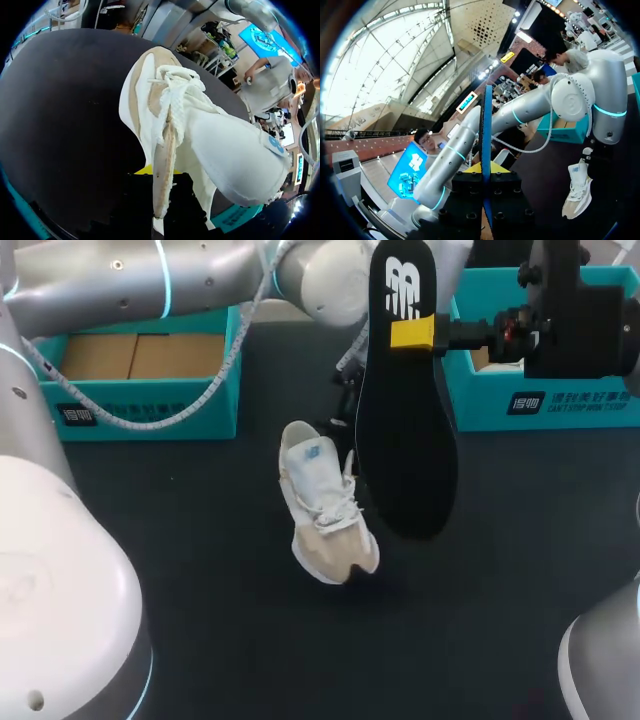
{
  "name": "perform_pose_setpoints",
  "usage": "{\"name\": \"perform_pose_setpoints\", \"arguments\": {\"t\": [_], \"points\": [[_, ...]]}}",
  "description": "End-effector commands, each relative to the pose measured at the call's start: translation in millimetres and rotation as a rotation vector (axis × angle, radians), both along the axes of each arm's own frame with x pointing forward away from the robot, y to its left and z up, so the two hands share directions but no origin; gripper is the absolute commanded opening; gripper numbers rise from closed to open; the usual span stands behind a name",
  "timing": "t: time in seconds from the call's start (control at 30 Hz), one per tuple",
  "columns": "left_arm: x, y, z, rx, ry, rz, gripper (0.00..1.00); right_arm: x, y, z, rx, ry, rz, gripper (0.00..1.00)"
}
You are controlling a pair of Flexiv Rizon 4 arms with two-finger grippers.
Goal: Take the shoe out of the shoebox, open the shoe tongue, remove and reinsert the insole, then place the shoe into the shoebox
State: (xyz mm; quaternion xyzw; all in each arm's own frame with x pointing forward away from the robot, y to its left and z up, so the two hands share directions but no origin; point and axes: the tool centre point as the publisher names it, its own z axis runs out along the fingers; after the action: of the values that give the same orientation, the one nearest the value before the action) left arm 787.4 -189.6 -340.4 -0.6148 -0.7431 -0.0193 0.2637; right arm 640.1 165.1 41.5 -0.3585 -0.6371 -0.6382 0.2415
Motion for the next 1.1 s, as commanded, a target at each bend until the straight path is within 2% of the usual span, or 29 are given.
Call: {"name": "perform_pose_setpoints", "arguments": {"t": [0.03,0.17,0.37,0.47,0.67,0.87,0.9,1.1], "points": [[-2.5,-1,7,0.063,-0.072,-0.232,0.00,2.4,4,0,-0.001,0.002,0.001,0.00],[-8.9,6,10,0.019,-0.129,-0.270,0.00,2.4,4,0,-0.001,0.002,0.001,0.00],[-21.5,4,6,-0.016,-0.192,-0.214,0.00,2.4,4,0,-0.001,0.002,0.001,0.00],[-30.8,2,1,-0.012,-0.240,-0.197,0.00,2.4,4,0,-0.001,0.002,0.001,0.00],[-45.9,3,-9,0.019,-0.251,-0.224,0.00,2.4,4,0,-0.001,0.002,0.001,0.00],[-49.7,4,-17,0.029,-0.237,-0.218,0.00,2.4,4,0,-0.001,0.002,0.001,0.00],[-51.2,1,-25,0.048,-0.247,-0.194,0.00,2.4,4,0,-0.001,0.002,0.001,0.00],[-50.3,-5,-42,0.065,-0.238,-0.148,0.00,2.4,4,0,-0.001,0.002,0.001,0.00]]}}
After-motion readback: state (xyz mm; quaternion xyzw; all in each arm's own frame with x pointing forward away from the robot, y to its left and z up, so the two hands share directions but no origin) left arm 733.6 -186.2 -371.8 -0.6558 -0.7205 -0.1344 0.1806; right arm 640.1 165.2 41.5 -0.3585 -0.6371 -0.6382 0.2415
